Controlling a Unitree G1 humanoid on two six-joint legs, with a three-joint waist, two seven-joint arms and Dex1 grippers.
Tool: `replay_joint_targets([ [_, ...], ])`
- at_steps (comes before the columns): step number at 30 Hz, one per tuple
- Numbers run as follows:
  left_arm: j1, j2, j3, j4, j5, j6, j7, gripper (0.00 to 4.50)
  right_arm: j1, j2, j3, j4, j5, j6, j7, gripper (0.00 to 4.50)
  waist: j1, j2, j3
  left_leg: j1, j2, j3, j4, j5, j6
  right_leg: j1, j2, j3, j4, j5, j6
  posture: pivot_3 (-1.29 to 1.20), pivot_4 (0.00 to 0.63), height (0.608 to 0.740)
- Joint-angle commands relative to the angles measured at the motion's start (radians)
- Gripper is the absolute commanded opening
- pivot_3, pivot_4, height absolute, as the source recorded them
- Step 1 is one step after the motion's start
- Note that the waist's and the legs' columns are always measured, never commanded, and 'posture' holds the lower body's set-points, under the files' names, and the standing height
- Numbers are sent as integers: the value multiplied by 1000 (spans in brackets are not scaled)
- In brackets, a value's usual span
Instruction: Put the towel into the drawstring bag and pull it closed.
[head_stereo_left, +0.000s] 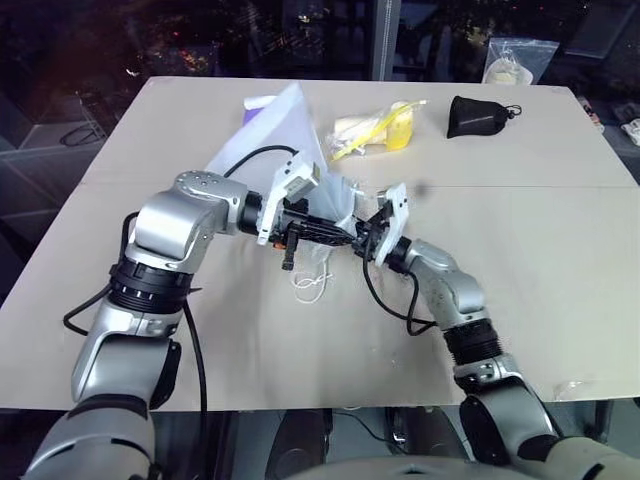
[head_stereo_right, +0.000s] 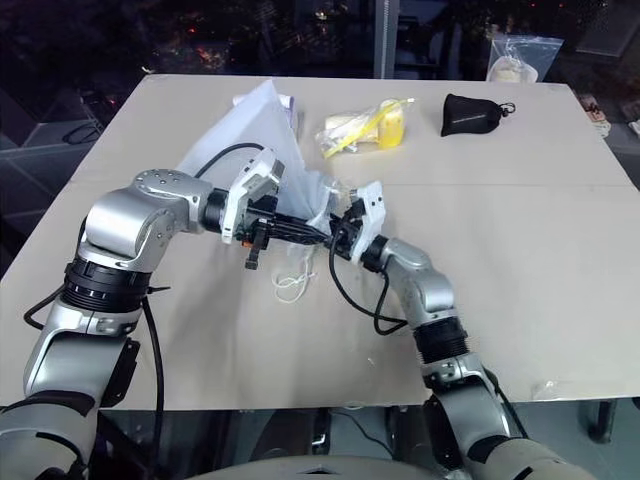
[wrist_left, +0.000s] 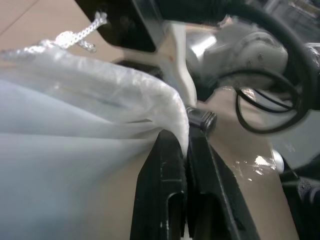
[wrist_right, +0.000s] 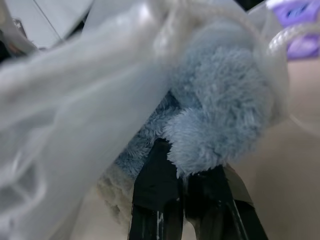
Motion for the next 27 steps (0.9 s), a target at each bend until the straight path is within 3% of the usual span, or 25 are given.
replay_joint_targets([
  [1,-5,-30,8,-67,-88,66,9,0,-63,81,-5,9,108,-4,119,33,1,0,0,0,0,0,0,0,0,0,0,0,0,0,0,0,150,740],
  [6,31,-11,25,-138,-183,179,10,0,-171,129,-62,124,244,72,232,33,0,0,0,0,0,-2,0,0,0,0,-1,1,0,0,0,0,150,740],
  [13,84,-17,44,-197,-222,203,71,0,-290,159,-11,400,33,-195,56,33,-17,0,0,4,-1,-2,0,0,0,1,-1,1,4,0,0,0,150,740],
  [19,109,-8,60,-145,-199,154,104,0,-213,106,64,362,-60,-263,37,33,-19,0,0,3,-1,-2,0,0,0,0,-2,2,4,0,0,0,150,740],
  [23,99,-18,75,-81,-164,89,143,0,-134,62,84,208,-45,-210,41,33,-18,0,0,3,-1,-3,0,0,0,0,-2,2,4,0,0,0,150,740],
  [27,35,-22,115,71,-138,40,181,0,-3,-84,136,-104,-95,-106,17,1259,3,0,0,2,-1,-4,0,0,0,1,-3,0,4,0,0,0,150,740],
])
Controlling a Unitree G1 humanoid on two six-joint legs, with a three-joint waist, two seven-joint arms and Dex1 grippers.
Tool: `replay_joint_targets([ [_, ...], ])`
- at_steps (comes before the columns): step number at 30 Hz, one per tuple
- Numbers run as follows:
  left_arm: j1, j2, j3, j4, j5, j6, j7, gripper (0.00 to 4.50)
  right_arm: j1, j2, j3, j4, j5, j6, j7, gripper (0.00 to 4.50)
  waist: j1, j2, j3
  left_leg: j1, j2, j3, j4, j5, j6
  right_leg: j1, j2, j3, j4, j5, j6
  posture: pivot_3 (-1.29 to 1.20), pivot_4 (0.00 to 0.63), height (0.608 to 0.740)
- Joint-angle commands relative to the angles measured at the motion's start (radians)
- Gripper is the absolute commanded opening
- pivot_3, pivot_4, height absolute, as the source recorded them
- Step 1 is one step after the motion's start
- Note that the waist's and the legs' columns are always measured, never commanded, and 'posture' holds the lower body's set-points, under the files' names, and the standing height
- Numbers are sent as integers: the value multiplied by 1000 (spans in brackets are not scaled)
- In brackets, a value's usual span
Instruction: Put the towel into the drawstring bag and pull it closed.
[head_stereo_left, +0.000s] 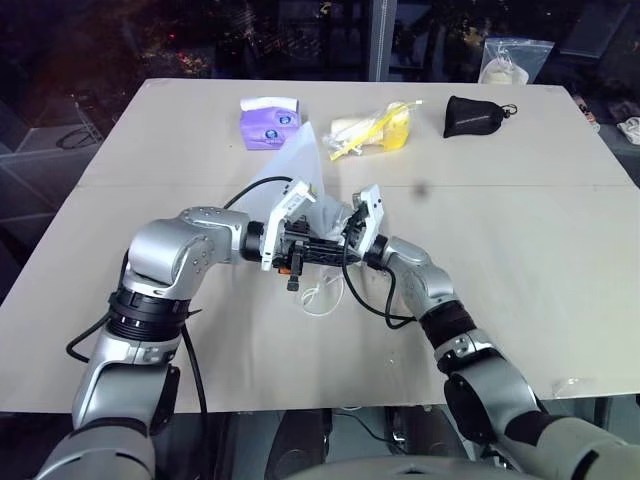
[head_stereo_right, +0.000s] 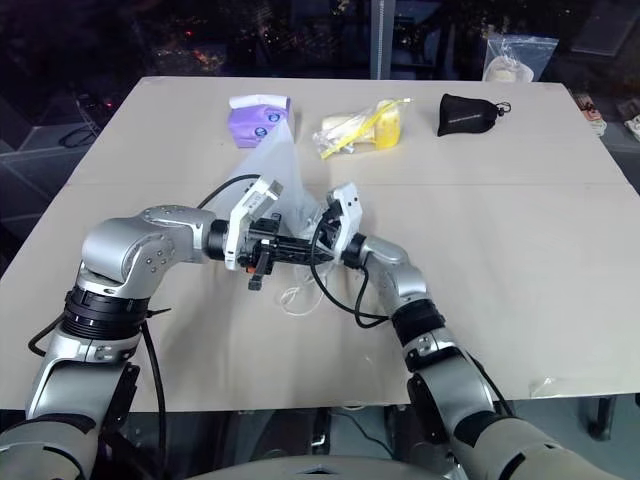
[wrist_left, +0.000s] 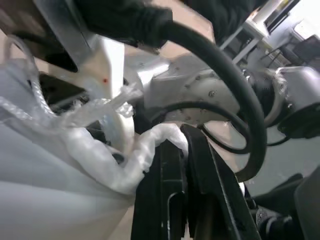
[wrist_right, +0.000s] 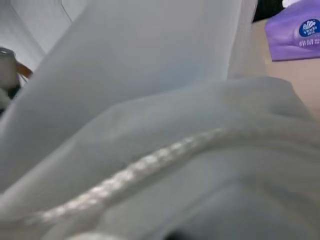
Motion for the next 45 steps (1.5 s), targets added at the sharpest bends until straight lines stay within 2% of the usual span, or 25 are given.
replay_joint_targets([
  [1,-72,28,67,136,54,-85,51,0,88,-81,81,-303,-30,104,4,1739,5,0,0,0,-1,1,1,0,0,0,0,1,0,0,0,0,150,740],
  [2,-80,35,59,154,61,-102,41,0,109,-111,95,-356,-29,140,11,2160,5,0,0,0,-1,2,1,0,0,0,0,2,-1,0,0,0,150,740],
  [7,-159,53,21,290,129,-236,-5,0,167,-207,100,-520,-60,247,-62,2160,-9,-1,0,1,-1,3,1,0,0,0,3,1,2,0,0,0,150,740],
  [10,-213,38,13,362,160,-292,-23,0,173,-181,25,-559,-19,321,-164,2160,-8,-1,0,1,-1,4,1,0,0,0,3,0,3,-1,-1,0,150,740],
  [13,-247,21,1,399,197,-359,-31,0,179,-216,48,-582,-92,287,-200,2160,-9,-1,-1,1,-1,5,1,0,0,0,3,0,2,-1,-1,0,150,740],
  [16,-266,19,-35,427,287,-506,-39,0,202,-276,71,-662,-144,264,-204,2160,-7,-1,0,0,-1,6,1,0,0,0,2,1,0,-1,-1,0,150,740],
  [17,-277,17,-41,446,311,-551,-41,0,212,-290,69,-699,-140,274,-204,2718,-6,-1,0,-1,-1,7,1,0,0,0,2,1,-2,-1,-1,0,150,740],
  [18,-289,15,-44,464,331,-590,-44,0,222,-300,65,-733,-136,288,-208,3003,-5,-1,0,-1,-1,7,1,0,0,0,2,1,-3,-1,-1,0,150,740],
  [21,-321,16,-58,520,392,-713,-61,0,241,-331,54,-798,-137,322,-227,4344,-6,-1,0,-2,-1,7,1,0,0,0,2,1,-3,-1,-1,0,150,740],
  [26,-409,35,-111,681,550,-1076,-92,0,225,-428,32,-790,-230,342,-283,4344,4,-1,0,-1,-1,7,1,0,0,0,2,1,-3,-1,-1,0,150,740],
  [33,-540,35,-116,907,667,-1430,-72,0,188,-495,19,-741,-256,349,-266,4344,10,-1,0,-2,-1,8,1,0,1,0,3,1,-5,-1,-1,0,150,740],
  [40,-534,2,-87,994,659,-1524,-83,0,148,-425,35,-640,-248,303,-269,4344,7,-1,0,-4,-1,8,1,-1,1,-1,3,0,-7,0,-1,0,150,740],
  [45,-509,2,-59,987,628,-1529,-99,0,61,-338,62,-438,-292,206,-292,4344,5,-1,0,-4,0,8,1,-1,1,-1,3,0,-6,0,-1,0,150,740],
])
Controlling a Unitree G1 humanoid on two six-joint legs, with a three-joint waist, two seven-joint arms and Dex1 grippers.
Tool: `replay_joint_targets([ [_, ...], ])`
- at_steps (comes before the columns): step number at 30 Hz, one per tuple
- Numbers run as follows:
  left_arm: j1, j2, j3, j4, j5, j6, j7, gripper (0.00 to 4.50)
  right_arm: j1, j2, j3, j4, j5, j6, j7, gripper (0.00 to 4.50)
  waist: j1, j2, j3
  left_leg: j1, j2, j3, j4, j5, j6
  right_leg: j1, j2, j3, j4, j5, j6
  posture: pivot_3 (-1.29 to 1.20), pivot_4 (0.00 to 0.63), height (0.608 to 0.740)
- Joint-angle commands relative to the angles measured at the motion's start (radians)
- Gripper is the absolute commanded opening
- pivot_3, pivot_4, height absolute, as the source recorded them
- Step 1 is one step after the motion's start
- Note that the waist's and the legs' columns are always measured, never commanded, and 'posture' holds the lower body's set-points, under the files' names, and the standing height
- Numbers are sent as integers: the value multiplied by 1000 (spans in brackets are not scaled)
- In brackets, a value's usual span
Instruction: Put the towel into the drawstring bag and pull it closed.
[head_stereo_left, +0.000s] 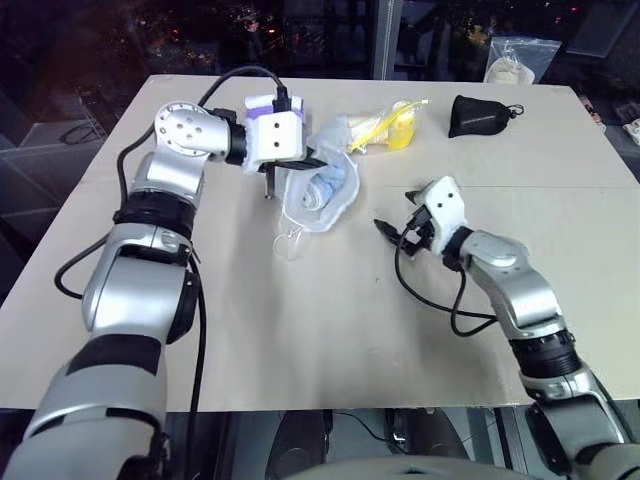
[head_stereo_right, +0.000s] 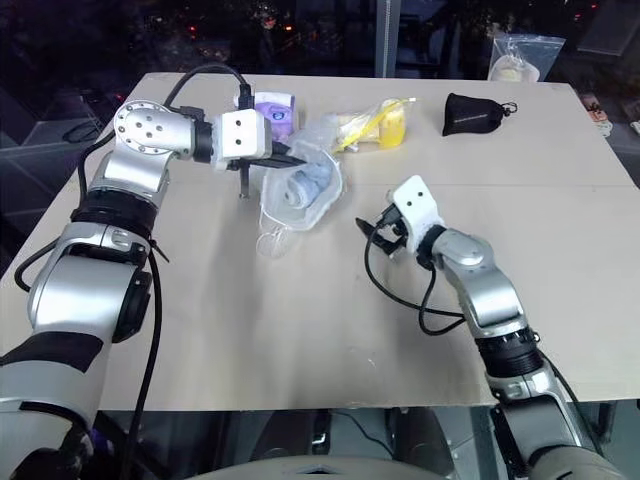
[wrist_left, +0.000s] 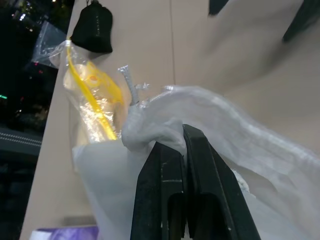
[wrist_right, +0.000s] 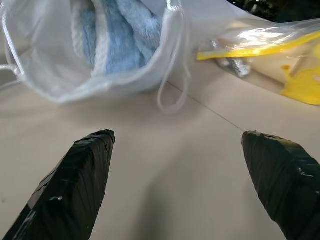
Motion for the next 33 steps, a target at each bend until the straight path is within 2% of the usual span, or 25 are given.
replay_joint_targets([
  [1,7,15,52,-21,-43,-15,-18,0,-76,41,15,131,-39,-94,-27,4344,-2,0,0,0,0,0,0,0,0,0,0,0,0,0,0,0,150,740],
  [5,51,49,76,-59,-62,-11,-47,0,-162,97,40,378,-98,-220,-50,4344,-4,0,0,1,0,0,0,0,0,0,0,0,1,0,0,0,150,740],
  [10,102,73,94,-116,-73,17,-59,0,-221,137,34,564,-135,-354,-70,4344,-1,0,0,0,0,0,-1,0,0,0,-1,0,0,0,0,0,150,740],
  [21,214,94,104,-310,-116,115,-67,0,-365,214,21,847,-150,-580,-28,4344,-21,0,0,1,1,0,0,0,0,0,-1,0,4,0,0,0,150,740],
  [24,238,94,103,-355,-125,142,-61,0,-394,219,20,893,-159,-621,-19,3624,-24,0,0,1,1,0,0,0,0,0,-1,0,3,0,0,0,150,740],
  [27,257,93,108,-387,-133,171,-49,0,-383,210,11,869,-152,-633,-3,2214,-24,0,0,1,1,0,0,0,0,0,-1,0,4,0,0,0,150,740],
  [28,264,91,110,-398,-137,181,-44,0,-370,203,12,847,-154,-632,-1,1896,-24,0,0,1,1,0,0,0,0,0,-1,0,4,0,0,0,150,740],
  [31,288,84,114,-427,-149,218,-29,0,-304,178,-5,725,-147,-596,-18,392,-21,0,0,1,1,0,0,0,0,0,-1,0,4,0,0,0,150,740],
  [32,294,82,115,-434,-151,228,-25,0,-272,167,-14,661,-142,-572,-25,77,-20,0,0,1,1,0,0,0,0,0,-1,0,3,0,0,0,150,740],
  [33,298,80,117,-441,-154,240,-21,0,-244,158,-21,603,-139,-548,-30,77,-20,0,0,1,1,0,0,0,0,0,-1,0,4,0,0,0,150,740],
])
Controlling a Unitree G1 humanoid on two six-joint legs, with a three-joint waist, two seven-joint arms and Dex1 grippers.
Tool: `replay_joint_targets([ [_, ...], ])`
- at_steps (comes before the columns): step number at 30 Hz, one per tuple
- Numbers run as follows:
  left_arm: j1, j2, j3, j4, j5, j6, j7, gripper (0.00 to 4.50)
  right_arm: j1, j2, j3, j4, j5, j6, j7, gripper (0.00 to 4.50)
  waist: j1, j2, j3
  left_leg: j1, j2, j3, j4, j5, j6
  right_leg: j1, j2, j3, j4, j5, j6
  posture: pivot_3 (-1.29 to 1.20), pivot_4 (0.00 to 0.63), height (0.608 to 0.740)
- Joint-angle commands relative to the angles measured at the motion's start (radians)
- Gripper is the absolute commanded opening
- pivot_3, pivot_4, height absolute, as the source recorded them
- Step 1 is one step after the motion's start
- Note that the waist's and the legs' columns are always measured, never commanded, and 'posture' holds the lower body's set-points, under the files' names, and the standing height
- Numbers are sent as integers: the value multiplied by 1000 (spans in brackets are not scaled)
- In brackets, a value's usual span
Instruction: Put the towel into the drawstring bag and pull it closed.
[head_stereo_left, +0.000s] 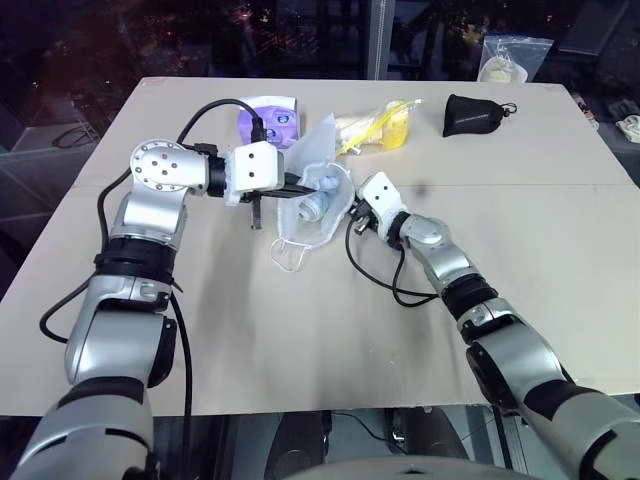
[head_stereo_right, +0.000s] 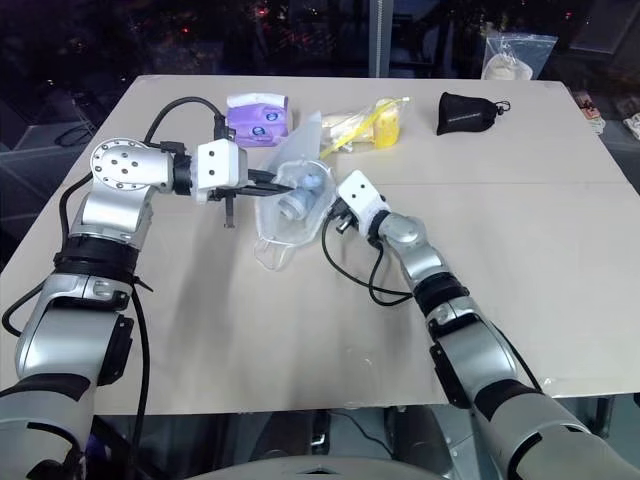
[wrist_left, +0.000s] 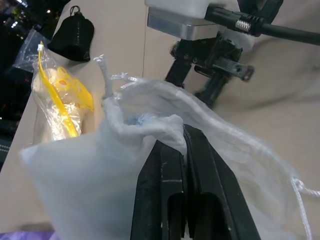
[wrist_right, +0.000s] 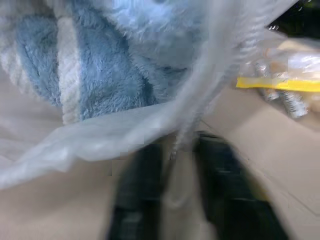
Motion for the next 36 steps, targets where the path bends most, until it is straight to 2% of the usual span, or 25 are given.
replay_joint_targets([
  [1,7,-5,36,-53,-36,61,27,0,89,-35,-47,-246,24,81,-30,77,1,0,0,0,0,0,0,0,0,0,0,0,0,0,0,0,150,740],
  [6,-5,-61,67,-105,-110,306,81,0,260,-88,-86,-605,36,289,-63,77,6,0,0,0,0,-1,1,0,0,0,0,-1,4,0,0,0,150,740],
  [8,-21,-91,86,-115,-127,383,137,0,302,-106,-91,-707,39,361,-67,77,5,0,0,0,0,-1,2,0,0,0,0,0,3,0,0,0,150,740],
  [10,-26,-108,124,-126,-204,523,133,0,326,-119,-95,-775,38,419,-74,77,3,0,0,0,0,-1,3,0,0,0,0,0,4,0,0,0,150,740],
  [11,-14,-102,131,-148,-237,581,106,574,333,-124,-96,-801,37,443,-79,0,-1,0,0,1,0,-1,4,0,0,0,0,0,5,0,0,0,150,740],
  [13,29,-78,145,-203,-269,668,100,1351,341,-132,-100,-836,34,483,-88,0,-6,0,0,2,0,-1,4,0,0,0,1,2,6,0,0,0,150,740],
  [14,68,-40,176,-247,-316,770,95,1856,343,-136,-103,-853,34,501,-93,0,-7,0,0,3,0,-1,4,0,0,0,1,2,7,0,0,0,150,740],
  [15,94,-12,199,-280,-353,846,94,2063,343,-138,-106,-864,34,514,-97,0,-12,0,0,3,0,-2,4,0,0,0,2,3,7,0,0,0,150,740],
  [16,127,19,222,-320,-388,910,89,2613,344,-141,-108,-876,35,527,-100,0,-15,0,0,4,1,-2,4,0,0,0,3,5,8,0,0,0,150,740],
  [19,316,110,259,-496,-439,988,74,2613,349,-150,-112,-902,38,553,-104,0,-22,0,0,4,2,-4,3,0,0,-1,3,5,8,-1,0,0,150,740],
  [21,453,123,256,-619,-429,961,106,2613,353,-157,-114,-909,40,564,-106,0,-19,0,0,4,2,-3,1,0,0,-1,2,5,6,-1,0,0,150,740],
  [26,587,26,179,-731,-330,823,244,2613,352,-172,-117,-915,51,582,-95,0,28,-1,-1,3,0,-1,1,0,0,0,-3,4,4,-1,0,0,150,740],
  [30,574,-71,88,-638,-135,648,433,2613,349,-190,-118,-923,57,592,-85,0,36,-2,-1,4,-1,1,5,0,0,4,-3,3,4,-2,-2,0,150,740],
  [33,558,-153,41,-564,-40,569,551,2613,346,-198,-123,-937,61,604,-87,0,32,-1,-1,4,-2,1,7,0,0,4,-2,3,4,-1,-1,0,150,740],
  [34,558,-175,29,-550,-26,552,568,2078,345,-201,-125,-941,62,607,-89,0,30,-1,-1,4,-2,1,7,0,0,4,-1,3,4,-1,0,0,150,740],
  [35,561,-191,19,-538,-12,534,580,1786,344,-200,-129,-946,63,609,-92,0,29,-2,-2,4,-2,1,7,0,0,4,-1,3,4,-1,0,0,150,740],
  [36,563,-208,20,-523,4,513,609,1201,343,-198,-133,-950,64,608,-98,0,28,-2,-2,4,-1,0,6,0,0,4,0,2,4,-1,0,0,150,740],
])
